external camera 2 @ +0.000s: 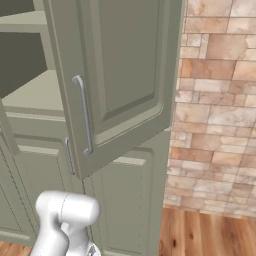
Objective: Close all open cabinet doors.
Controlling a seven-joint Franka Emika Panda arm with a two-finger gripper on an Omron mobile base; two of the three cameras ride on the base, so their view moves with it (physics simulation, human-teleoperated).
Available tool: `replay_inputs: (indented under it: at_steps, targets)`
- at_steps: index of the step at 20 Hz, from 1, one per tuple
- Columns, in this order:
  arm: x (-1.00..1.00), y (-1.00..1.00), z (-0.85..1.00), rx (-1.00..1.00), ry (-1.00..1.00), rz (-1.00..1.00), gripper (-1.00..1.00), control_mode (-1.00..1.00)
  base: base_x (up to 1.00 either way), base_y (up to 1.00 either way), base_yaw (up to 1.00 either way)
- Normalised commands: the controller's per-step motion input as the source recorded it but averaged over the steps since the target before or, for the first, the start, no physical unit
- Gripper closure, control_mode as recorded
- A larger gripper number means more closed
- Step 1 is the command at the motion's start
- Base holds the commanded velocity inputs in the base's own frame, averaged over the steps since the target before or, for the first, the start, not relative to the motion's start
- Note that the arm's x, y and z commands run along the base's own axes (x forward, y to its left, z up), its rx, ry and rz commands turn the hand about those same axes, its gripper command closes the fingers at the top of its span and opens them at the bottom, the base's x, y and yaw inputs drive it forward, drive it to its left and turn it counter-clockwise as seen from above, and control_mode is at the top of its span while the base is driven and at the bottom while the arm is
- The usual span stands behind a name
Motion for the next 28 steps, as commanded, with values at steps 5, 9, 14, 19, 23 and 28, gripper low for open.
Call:
replay_inputs:
  at_steps: [5,9,14,19,23,28]
  targets:
    - [0.37,0.19,-0.35,0.00,-0.11,-0.01,-1.00,-1.00,0.00,0.00,0.00]
    - [0.39,0.12,-0.26,0.00,-0.05,0.00,-1.00,-1.00,0.00,0.00,0.00]
    - [0.47,0.01,-0.21,0.00,-0.05,0.00,-1.00,-1.00,0.00,0.00,0.00]
    - [0.44,0.00,-0.18,0.00,-0.05,0.00,-1.00,-1.00,0.00,0.00,0.00]
    - [0.41,0.00,-0.14,0.00,-0.06,0.00,-1.00,-1.00,0.00,0.00,0.00]
    - [0.38,0.00,-0.08,0.00,-0.05,0.00,-1.00,-1.00,0.00,0.00,0.00]
